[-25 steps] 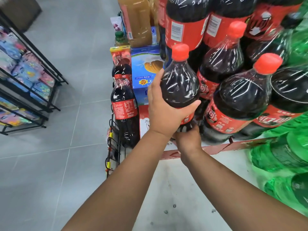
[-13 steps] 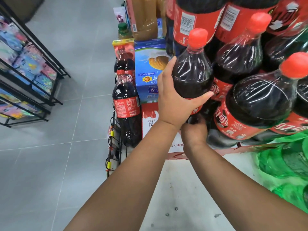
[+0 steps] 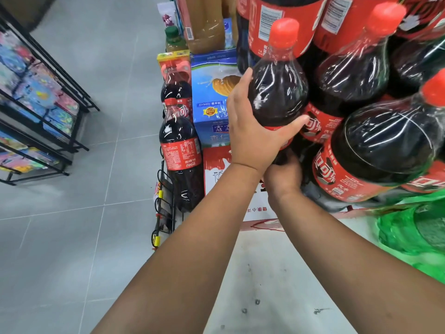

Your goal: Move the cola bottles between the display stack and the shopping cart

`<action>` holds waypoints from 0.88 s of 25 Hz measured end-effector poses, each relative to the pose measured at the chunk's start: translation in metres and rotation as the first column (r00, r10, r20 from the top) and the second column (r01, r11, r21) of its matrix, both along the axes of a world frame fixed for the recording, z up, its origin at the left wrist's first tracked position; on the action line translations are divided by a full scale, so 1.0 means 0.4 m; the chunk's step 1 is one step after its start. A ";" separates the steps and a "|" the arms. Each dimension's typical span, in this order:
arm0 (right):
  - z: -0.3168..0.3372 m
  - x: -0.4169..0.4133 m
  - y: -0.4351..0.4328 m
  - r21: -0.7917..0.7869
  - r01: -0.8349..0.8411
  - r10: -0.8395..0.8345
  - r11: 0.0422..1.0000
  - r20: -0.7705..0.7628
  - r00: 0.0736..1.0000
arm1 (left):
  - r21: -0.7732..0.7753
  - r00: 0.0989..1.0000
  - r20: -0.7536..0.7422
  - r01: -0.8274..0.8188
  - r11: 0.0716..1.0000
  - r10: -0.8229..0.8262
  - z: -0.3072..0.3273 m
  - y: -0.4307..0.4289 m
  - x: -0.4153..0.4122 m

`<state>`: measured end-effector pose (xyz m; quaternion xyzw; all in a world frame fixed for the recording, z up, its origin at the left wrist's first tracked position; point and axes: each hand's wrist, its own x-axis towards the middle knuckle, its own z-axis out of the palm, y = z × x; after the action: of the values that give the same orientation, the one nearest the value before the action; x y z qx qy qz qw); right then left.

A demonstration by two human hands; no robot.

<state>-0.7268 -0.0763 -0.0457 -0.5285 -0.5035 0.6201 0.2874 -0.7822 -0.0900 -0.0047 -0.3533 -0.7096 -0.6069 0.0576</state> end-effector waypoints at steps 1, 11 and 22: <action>-0.001 -0.001 0.002 0.006 -0.004 0.004 1.000 0.003 1.000 | 0.006 1.000 -0.009 0.000 1.000 0.000 -0.001 0.002 -0.002; -0.053 -0.025 0.033 -0.033 0.038 -0.038 0.999 -0.006 0.999 | -0.013 1.000 -0.016 0.007 1.000 -0.007 0.003 0.001 -0.018; -0.079 0.028 -0.004 0.227 -0.274 0.206 0.935 0.282 0.937 | -0.291 0.986 -0.047 0.142 0.946 -0.162 0.030 -0.083 -0.047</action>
<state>-0.7156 -0.0780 -0.0774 -0.4947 -0.6749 0.5057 0.2097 -0.8010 -0.1232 0.0073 -0.4328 -0.7580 -0.4876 -0.0160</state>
